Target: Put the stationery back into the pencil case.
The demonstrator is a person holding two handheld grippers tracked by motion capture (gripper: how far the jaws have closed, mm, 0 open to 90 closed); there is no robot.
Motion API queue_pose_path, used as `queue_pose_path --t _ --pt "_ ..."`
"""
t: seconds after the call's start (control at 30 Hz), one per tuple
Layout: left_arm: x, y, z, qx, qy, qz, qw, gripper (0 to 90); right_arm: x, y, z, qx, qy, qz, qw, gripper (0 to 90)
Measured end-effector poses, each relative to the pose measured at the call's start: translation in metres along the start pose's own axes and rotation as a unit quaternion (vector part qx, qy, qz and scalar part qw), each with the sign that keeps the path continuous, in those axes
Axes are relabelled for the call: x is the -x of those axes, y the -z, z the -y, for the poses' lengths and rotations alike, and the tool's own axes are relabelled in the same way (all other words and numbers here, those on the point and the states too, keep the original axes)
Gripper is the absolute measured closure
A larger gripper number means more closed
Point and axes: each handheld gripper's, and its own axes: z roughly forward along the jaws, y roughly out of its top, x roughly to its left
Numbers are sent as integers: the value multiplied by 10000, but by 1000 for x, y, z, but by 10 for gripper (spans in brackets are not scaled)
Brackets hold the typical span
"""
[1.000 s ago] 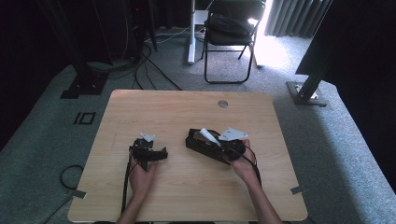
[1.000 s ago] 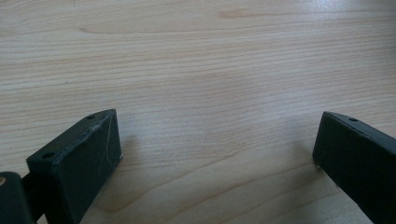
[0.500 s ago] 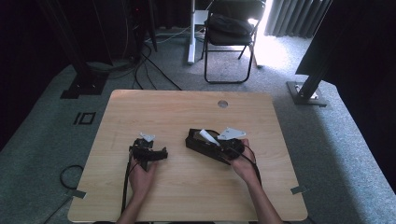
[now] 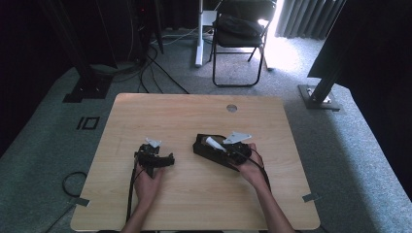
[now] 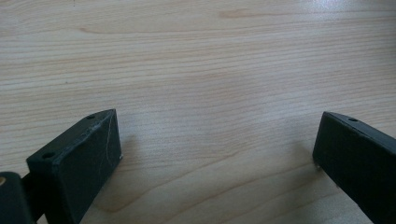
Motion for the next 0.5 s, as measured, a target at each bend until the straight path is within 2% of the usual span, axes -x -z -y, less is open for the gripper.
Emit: queue_pose_path --t 0.3,0.5 --pt "0 0 0 -1 -1 0 10000 12 4 -6 -5 -39 -162 -55 9998 708" --pt "0 0 0 -2 -7 1 10000 13 6 3 -5 120 -294 -10 9995 577"
